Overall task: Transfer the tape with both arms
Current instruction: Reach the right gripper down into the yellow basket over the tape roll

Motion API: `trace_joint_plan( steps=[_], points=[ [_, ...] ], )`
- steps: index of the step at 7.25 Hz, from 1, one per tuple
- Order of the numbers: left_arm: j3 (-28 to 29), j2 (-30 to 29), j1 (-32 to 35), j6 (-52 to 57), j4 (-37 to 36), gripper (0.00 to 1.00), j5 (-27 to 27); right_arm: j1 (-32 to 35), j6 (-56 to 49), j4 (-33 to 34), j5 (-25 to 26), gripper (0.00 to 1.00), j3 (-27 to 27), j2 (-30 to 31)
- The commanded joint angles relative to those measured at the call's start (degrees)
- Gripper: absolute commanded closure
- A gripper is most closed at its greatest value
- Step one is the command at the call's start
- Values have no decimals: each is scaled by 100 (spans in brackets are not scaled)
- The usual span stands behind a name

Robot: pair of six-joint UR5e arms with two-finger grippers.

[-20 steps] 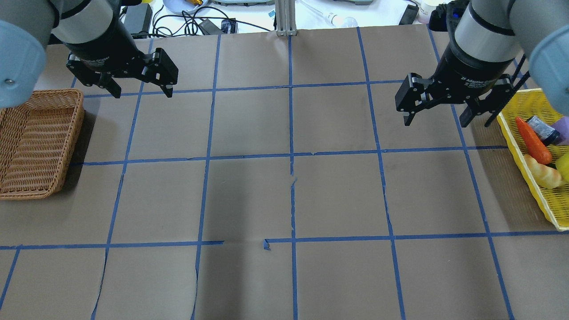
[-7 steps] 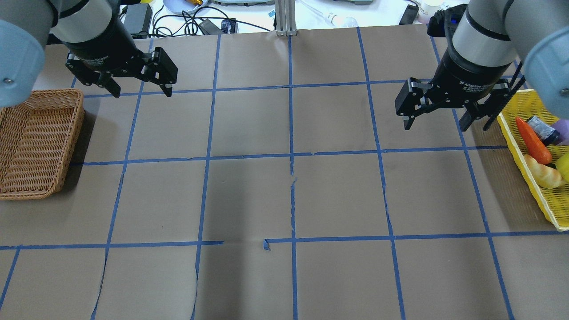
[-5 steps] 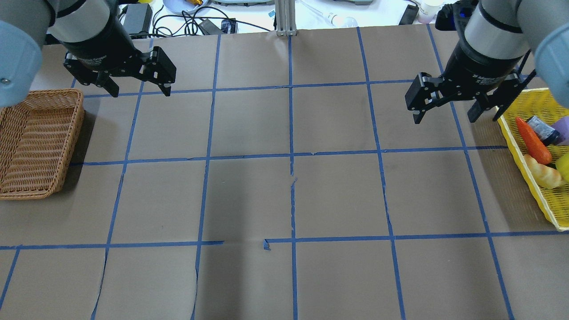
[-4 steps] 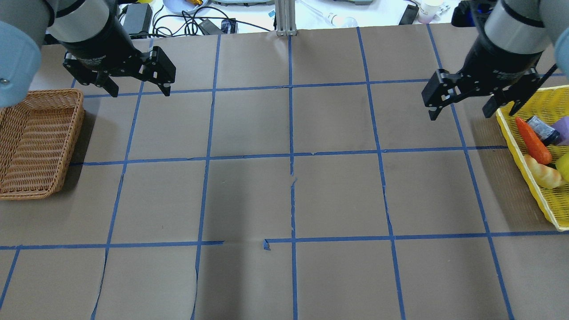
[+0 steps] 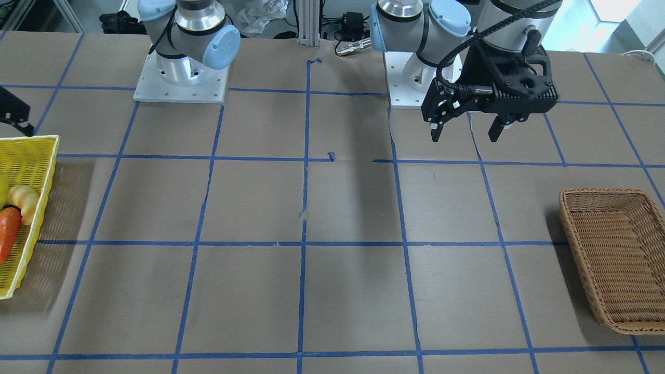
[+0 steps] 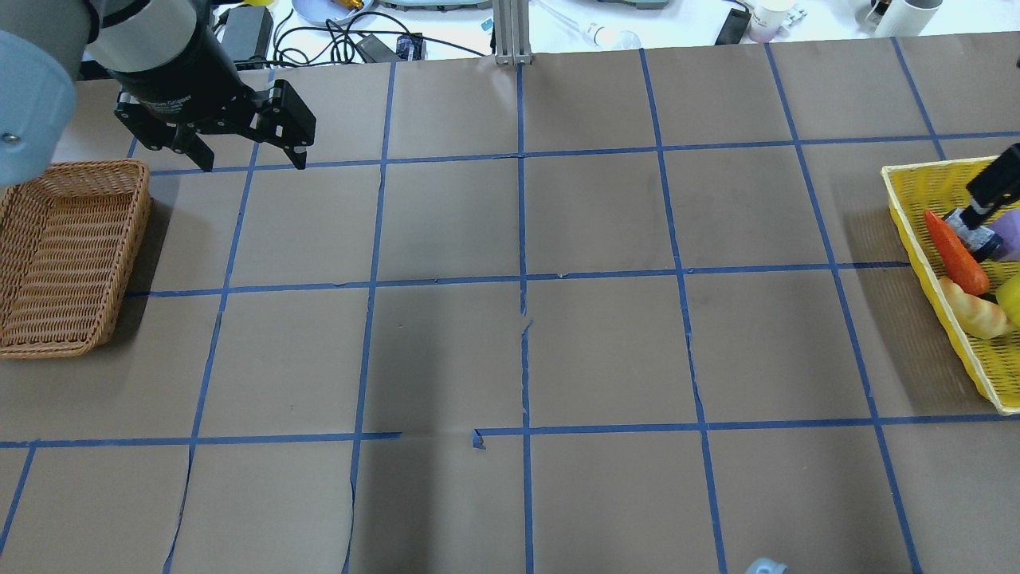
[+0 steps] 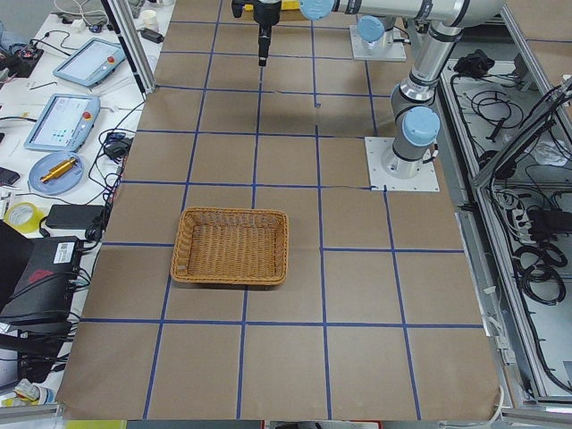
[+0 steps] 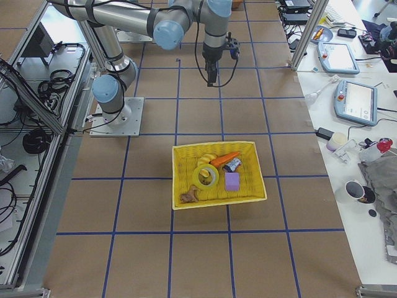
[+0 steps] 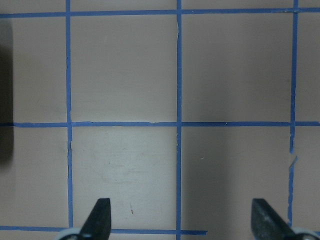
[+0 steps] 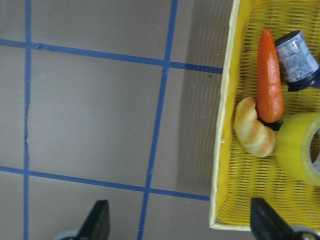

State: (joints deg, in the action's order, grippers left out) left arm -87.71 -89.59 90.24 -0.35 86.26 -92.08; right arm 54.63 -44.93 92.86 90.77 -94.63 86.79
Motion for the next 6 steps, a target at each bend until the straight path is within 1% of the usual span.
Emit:
trace_joint_plan(
  steps=[1,4,6],
  points=[
    [17,-58,29,0,-4,0,-12,-1021,-1409,1098,-33,0,-12,-1046],
    [35,-50,38,0,-4,0,-21,-1165,-1405,1330,37,0,-21,-1672],
    [35,-15,29,0,-4,0,-12,-1217,-1335,1690,90,1,-21,-2138]
  ],
)
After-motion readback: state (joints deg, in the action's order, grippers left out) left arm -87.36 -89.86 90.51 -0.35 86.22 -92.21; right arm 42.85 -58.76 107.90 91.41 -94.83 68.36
